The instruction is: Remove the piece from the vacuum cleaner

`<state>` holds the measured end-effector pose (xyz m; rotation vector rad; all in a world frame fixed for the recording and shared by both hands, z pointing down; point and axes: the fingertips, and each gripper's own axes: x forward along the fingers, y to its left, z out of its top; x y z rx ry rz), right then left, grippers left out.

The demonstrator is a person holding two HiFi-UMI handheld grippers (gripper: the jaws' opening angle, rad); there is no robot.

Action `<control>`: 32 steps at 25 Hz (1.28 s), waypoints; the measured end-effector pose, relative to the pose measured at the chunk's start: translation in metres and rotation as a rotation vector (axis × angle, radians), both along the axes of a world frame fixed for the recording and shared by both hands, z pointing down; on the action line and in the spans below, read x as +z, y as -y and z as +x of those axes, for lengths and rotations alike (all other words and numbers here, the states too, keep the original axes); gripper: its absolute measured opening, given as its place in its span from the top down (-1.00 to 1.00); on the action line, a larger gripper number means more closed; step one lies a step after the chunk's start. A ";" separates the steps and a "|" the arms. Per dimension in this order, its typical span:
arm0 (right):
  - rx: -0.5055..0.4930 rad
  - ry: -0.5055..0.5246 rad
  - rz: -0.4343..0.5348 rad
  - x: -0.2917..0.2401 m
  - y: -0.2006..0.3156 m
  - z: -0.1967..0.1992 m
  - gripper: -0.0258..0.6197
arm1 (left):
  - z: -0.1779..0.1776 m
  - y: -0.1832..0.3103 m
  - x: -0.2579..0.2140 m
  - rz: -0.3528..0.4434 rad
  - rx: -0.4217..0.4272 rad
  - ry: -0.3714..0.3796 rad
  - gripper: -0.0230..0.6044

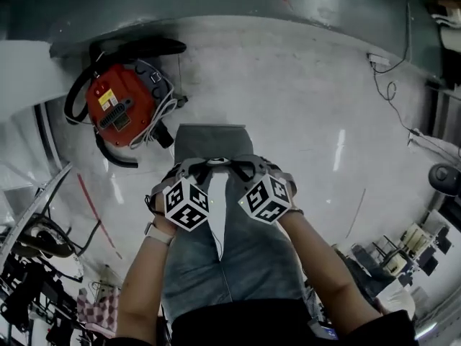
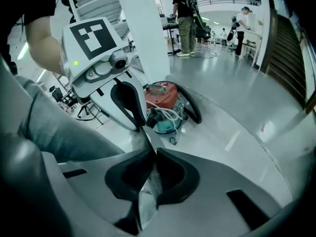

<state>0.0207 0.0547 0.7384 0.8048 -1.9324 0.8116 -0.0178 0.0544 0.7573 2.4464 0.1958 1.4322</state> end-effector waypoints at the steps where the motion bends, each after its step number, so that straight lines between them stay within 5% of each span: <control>1: 0.025 -0.002 0.010 -0.012 0.003 0.005 0.76 | 0.005 0.004 -0.012 0.010 0.018 -0.006 0.71; 17: 0.295 -0.012 0.176 -0.233 0.034 0.108 0.76 | 0.110 0.044 -0.227 0.137 0.257 -0.073 0.71; 32: 0.326 -0.058 0.350 -0.416 0.035 0.200 0.76 | 0.206 0.052 -0.405 0.217 0.233 -0.178 0.71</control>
